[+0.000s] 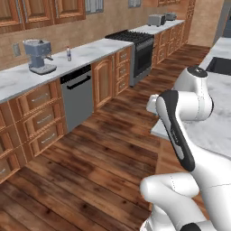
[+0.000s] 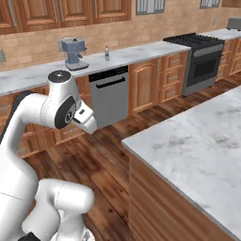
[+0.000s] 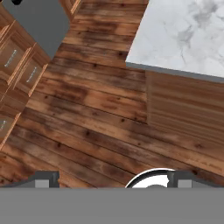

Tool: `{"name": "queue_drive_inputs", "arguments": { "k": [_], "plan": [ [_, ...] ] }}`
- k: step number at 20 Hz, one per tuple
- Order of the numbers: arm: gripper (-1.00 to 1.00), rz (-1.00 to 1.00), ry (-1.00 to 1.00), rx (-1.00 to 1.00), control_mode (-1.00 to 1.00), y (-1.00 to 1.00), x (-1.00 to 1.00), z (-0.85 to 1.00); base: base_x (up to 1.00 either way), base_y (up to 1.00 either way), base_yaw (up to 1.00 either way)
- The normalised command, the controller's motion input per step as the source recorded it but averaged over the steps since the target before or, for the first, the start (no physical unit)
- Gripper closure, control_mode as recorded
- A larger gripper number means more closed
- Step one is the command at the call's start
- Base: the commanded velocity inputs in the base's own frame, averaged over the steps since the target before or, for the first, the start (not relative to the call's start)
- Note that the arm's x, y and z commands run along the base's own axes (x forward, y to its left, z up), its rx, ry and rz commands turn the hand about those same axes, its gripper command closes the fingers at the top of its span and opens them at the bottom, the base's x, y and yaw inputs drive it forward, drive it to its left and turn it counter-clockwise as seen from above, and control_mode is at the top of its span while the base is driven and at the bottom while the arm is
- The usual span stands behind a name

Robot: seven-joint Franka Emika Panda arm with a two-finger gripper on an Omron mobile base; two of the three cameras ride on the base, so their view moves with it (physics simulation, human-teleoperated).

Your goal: Place the drinks on the dining counter in a tight cluster.

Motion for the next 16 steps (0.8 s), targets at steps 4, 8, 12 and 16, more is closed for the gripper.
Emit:
{"name": "queue_drive_inputs", "arguments": {
  "k": [4,8,12,16],
  "plan": [
    [-1.0,0.0,0.0,0.0,1.0,0.0,0.0,0.0,1.0,1.0,-0.3],
    [-1.0,0.0,0.0,0.0,1.0,0.0,0.0,0.0,1.0,1.0,-0.34],
    [-1.0,0.0,0.0,0.0,1.0,0.0,0.0,0.0,1.0,1.0,-0.32],
    [-1.0,0.0,0.0,0.0,1.0,0.0,0.0,0.0,1.0,1.0,-0.22]
  ]
}}
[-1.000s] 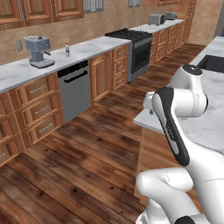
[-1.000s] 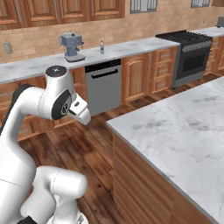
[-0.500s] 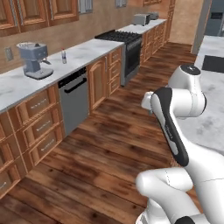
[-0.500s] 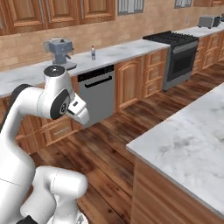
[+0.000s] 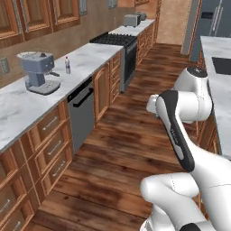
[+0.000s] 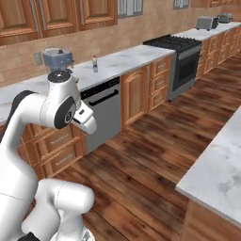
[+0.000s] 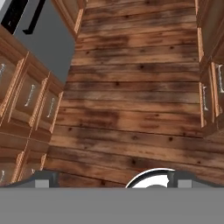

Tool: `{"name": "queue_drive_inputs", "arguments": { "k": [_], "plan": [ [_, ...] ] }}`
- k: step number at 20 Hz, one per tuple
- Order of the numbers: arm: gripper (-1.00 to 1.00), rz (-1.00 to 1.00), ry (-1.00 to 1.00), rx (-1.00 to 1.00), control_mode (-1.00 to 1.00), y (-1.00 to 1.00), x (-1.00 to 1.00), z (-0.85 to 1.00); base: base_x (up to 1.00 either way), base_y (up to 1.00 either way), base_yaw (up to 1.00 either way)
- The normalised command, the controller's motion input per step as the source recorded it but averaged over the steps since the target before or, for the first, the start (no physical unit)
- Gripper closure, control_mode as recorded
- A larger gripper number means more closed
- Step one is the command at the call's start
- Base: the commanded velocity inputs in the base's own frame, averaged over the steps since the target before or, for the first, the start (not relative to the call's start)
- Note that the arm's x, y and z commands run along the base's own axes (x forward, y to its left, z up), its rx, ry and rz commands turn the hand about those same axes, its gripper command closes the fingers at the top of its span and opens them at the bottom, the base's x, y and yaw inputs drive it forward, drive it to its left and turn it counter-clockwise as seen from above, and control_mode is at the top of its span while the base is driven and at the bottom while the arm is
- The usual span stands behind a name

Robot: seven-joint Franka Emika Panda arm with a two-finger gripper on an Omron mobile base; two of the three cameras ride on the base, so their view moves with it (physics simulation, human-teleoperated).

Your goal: Place the drinks on the dining counter in a tight cluster.

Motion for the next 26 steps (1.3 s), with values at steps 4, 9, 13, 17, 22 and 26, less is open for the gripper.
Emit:
{"name": "queue_drive_inputs", "arguments": {
  "k": [4,9,13,17,22,26],
  "plan": [
    [-1.0,0.0,0.0,0.0,1.0,0.0,0.0,0.0,1.0,0.79,0.05],
    [-1.0,0.0,0.0,0.0,1.0,0.0,0.0,0.0,1.0,-0.15,0.12],
    [-1.0,0.0,0.0,0.0,1.0,0.0,0.0,0.0,0.9,-0.45,0.22],
    [-1.0,0.0,0.0,0.0,1.0,0.0,0.0,0.0,1.0,-0.51,0.26],
    [-1.0,0.0,0.0,0.0,1.0,0.0,0.0,0.0,0.98,-0.1,0.32],
    [-1.0,0.0,0.0,0.0,1.0,0.0,0.0,0.0,0.93,0.02,0.41]
  ]
}}
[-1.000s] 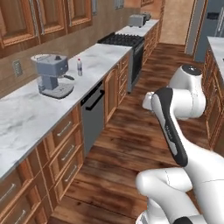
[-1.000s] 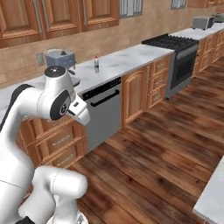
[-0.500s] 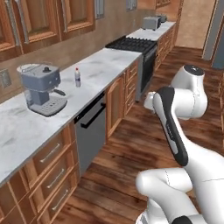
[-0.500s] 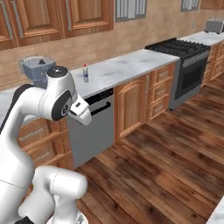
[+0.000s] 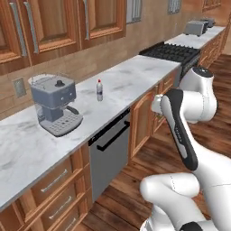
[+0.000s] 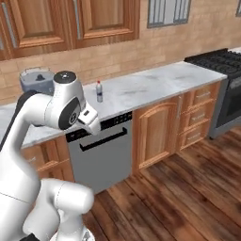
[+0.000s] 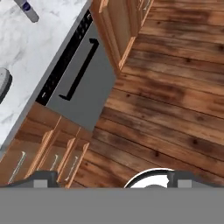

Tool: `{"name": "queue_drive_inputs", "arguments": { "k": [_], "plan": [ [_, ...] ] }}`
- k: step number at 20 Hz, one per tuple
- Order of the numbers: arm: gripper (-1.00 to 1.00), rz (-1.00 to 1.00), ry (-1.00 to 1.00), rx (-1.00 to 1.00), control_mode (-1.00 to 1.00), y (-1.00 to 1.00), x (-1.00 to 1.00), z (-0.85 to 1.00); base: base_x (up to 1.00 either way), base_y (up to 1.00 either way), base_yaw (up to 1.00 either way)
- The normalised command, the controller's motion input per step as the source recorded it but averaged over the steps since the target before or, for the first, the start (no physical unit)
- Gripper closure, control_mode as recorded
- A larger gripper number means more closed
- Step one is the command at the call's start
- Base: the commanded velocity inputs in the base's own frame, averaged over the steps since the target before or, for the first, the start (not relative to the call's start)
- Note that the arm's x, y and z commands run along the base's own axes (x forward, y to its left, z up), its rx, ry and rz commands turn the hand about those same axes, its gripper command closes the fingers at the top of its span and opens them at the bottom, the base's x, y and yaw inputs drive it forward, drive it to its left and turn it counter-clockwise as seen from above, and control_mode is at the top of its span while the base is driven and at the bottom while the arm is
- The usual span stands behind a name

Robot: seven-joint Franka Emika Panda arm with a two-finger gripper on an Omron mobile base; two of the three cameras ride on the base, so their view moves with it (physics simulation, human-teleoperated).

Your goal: Place the drinks on the dining counter in a tight cluster.

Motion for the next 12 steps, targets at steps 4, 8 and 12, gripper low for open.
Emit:
{"name": "queue_drive_inputs", "arguments": {
  "k": [4,8,12],
  "plan": [
    [-1.0,0.0,0.0,0.0,1.0,0.0,0.0,0.0,0.96,0.01,0.31],
    [-1.0,0.0,0.0,0.0,1.0,0.0,0.0,0.0,1.0,-0.22,0.49],
    [-1.0,0.0,0.0,0.0,1.0,0.0,0.0,0.0,0.88,-0.89,0.59]
  ]
}}
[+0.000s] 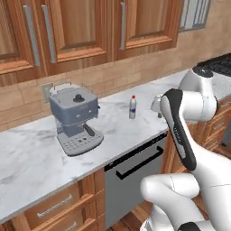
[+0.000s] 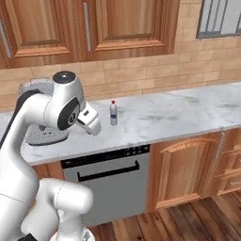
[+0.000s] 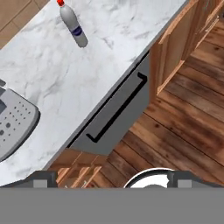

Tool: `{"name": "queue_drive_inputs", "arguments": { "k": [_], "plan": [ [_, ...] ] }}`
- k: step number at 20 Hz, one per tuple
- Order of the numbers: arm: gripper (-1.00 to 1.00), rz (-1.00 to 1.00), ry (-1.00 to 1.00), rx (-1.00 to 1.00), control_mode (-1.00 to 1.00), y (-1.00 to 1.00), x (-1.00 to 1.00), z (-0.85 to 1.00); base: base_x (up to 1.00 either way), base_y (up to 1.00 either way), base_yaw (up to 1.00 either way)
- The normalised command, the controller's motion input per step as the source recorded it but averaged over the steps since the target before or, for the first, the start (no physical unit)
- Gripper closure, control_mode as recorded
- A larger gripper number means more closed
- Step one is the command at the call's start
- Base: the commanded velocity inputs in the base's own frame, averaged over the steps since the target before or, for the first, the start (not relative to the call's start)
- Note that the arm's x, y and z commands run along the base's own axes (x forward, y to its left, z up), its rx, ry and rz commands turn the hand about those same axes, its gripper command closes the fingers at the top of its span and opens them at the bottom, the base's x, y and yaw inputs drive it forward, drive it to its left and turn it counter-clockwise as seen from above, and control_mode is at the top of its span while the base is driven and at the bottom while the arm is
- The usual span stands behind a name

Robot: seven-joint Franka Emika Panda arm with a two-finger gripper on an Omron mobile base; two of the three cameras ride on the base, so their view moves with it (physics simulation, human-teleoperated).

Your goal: Place the drinks on the dining counter in a tight cluster.

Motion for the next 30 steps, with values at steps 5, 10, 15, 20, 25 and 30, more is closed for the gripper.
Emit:
{"name": "queue_drive_inputs", "arguments": {
  "k": [5,10,15,20,25,30],
  "plan": [
    [-1.0,0.0,0.0,0.0,1.0,0.0,0.0,0.0,0.69,-0.7,0.51],
    [-1.0,0.0,0.0,0.0,1.0,0.0,0.0,0.0,0.66,-0.2,0.51],
    [-1.0,0.0,0.0,0.0,1.0,0.0,0.0,0.0,0.43,-0.07,0.36],
    [-1.0,0.0,0.0,0.0,1.0,0.0,0.0,0.0,0.2,-0.5,0.06],
    [-1.0,0.0,0.0,0.0,1.0,0.0,0.0,0.0,0.18,-0.4,0.0],
    [-1.0,0.0,0.0,0.0,1.0,0.0,0.0,0.0,0.35,-0.18,0.0]
  ]
}}
